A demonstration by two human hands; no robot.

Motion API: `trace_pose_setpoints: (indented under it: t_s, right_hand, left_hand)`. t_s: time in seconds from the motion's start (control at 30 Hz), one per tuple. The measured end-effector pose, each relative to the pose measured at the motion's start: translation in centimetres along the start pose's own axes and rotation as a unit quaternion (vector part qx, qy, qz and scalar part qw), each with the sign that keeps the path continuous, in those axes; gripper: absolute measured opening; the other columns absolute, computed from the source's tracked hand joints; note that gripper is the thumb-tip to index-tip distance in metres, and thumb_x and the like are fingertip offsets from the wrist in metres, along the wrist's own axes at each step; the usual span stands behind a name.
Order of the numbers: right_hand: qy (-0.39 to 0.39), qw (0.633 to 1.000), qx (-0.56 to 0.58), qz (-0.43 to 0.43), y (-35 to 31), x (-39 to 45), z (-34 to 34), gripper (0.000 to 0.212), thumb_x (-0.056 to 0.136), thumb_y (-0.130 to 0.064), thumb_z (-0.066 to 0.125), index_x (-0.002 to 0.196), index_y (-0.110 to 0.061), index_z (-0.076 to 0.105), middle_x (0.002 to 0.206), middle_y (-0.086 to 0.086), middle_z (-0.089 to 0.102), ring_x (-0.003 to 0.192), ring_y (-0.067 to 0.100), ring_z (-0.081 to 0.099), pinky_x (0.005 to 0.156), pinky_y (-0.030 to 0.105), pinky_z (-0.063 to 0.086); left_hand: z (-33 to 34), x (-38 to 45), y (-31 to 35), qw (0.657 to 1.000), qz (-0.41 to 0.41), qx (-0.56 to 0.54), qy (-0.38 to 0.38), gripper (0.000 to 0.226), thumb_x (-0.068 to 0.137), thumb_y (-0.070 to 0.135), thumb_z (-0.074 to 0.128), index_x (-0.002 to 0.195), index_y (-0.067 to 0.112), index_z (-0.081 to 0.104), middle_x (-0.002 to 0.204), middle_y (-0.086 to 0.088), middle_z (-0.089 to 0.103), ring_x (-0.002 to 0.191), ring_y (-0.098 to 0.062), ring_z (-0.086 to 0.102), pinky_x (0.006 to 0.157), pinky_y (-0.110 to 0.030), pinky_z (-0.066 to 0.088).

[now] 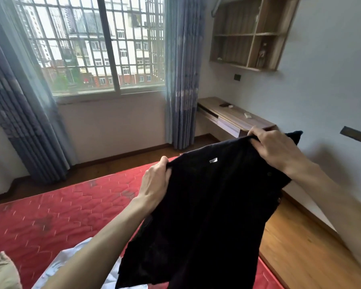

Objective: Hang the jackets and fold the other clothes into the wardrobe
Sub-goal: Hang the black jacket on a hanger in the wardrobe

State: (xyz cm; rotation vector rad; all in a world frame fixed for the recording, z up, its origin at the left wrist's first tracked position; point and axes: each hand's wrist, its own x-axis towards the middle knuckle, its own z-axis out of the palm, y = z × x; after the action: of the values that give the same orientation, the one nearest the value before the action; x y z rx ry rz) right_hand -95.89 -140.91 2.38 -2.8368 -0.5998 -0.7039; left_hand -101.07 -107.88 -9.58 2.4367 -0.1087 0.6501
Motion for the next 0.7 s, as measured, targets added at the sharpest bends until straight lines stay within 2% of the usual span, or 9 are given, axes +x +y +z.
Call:
trace_pose_setpoints:
  t_s: [0.07,0.17,0.27,0.37,0.43,0.53,0.6,0.7]
  right_hand:
    - [-0.005,1.000,0.001,0.005,0.3,-0.7,-0.5,0.014,0.107,-0.031,0.052,0.116,-0.025,0.061,0.090,0.009,0.073,0.089,0.036,0.073,0.067,0.039,0.045]
    - [-0.026,1.000,-0.014,-0.011,0.3,-1.8,-1.6,0.018,0.106,-0.033,0.055,0.117,-0.024,0.066,0.100,0.008,0.077,0.094,0.035,0.074,0.073,0.041,0.053]
    - [-0.052,0.998,-0.035,-0.028,0.1,-2.9,-2.4,0.017,0.106,-0.032,0.056,0.114,-0.024,0.068,0.102,0.004,0.077,0.094,0.033,0.075,0.073,0.042,0.056]
    - [-0.056,0.998,-0.018,0.008,-0.5,-4.2,-3.2,0.016,0.108,-0.029,0.050,0.115,-0.022,0.063,0.102,0.005,0.076,0.091,0.034,0.074,0.072,0.044,0.057]
    - [-0.045,0.998,0.002,0.041,-1.2,-5.0,-3.8,0.016,0.110,-0.024,0.046,0.120,-0.021,0.058,0.098,0.008,0.074,0.088,0.037,0.073,0.072,0.047,0.057]
    - [-0.040,0.995,0.001,0.094,-2.2,-6.1,-4.7,0.024,0.108,-0.017,0.041,0.129,-0.020,0.053,0.083,0.010,0.066,0.080,0.040,0.070,0.073,0.049,0.057]
    - [-0.042,0.987,0.040,0.152,-2.6,-6.9,-5.5,0.031,0.106,-0.014,0.040,0.132,-0.019,0.054,0.078,0.007,0.062,0.070,0.033,0.066,0.073,0.050,0.057]
    - [-0.014,0.968,0.103,0.227,-2.6,-9.0,-6.7,0.030,0.104,-0.011,0.039,0.122,-0.014,0.063,0.074,0.008,0.066,0.060,0.027,0.066,0.063,0.038,0.054]
  left_hand:
    - [-0.4,0.4,0.5,1.000,0.002,0.016,-0.009,0.008,0.103,0.016,0.055,0.103,0.012,0.048,0.077,-0.009,0.067,0.072,-0.036,0.066,0.061,-0.042,0.046]
    - [-1.6,1.5,1.2,0.996,0.020,0.089,0.004,0.012,0.101,0.015,0.055,0.111,0.011,0.050,0.072,-0.013,0.066,0.070,-0.042,0.065,0.059,-0.040,0.039]
    - [-3.5,3.2,2.4,0.983,0.040,0.176,0.031,0.011,0.098,0.019,0.060,0.100,0.009,0.054,0.074,-0.014,0.066,0.070,-0.044,0.066,0.059,-0.038,0.034]
    - [-5.1,4.0,4.7,0.973,0.086,0.213,0.039,0.018,0.093,0.020,0.066,0.092,0.008,0.054,0.088,-0.011,0.060,0.072,-0.038,0.063,0.055,-0.037,0.033]
    - [-5.4,3.9,6.2,0.974,0.092,0.201,0.041,0.017,0.096,0.019,0.063,0.096,0.007,0.051,0.099,-0.011,0.050,0.065,-0.037,0.056,0.052,-0.037,0.031]
    - [-5.3,3.1,8.3,0.989,0.098,0.111,0.022,0.008,0.102,0.013,0.050,0.107,0.009,0.047,0.100,-0.004,0.038,0.057,-0.030,0.038,0.054,-0.040,0.032]
    - [-5.1,2.3,9.8,0.992,0.116,0.042,0.012,0.013,0.101,0.007,0.046,0.113,0.010,0.050,0.098,-0.005,0.046,0.063,-0.032,0.044,0.060,-0.044,0.037]
    - [-4.5,1.3,11.8,0.990,0.139,-0.035,0.006,0.023,0.097,0.004,0.045,0.114,0.012,0.058,0.096,-0.010,0.060,0.076,-0.034,0.055,0.070,-0.046,0.045]
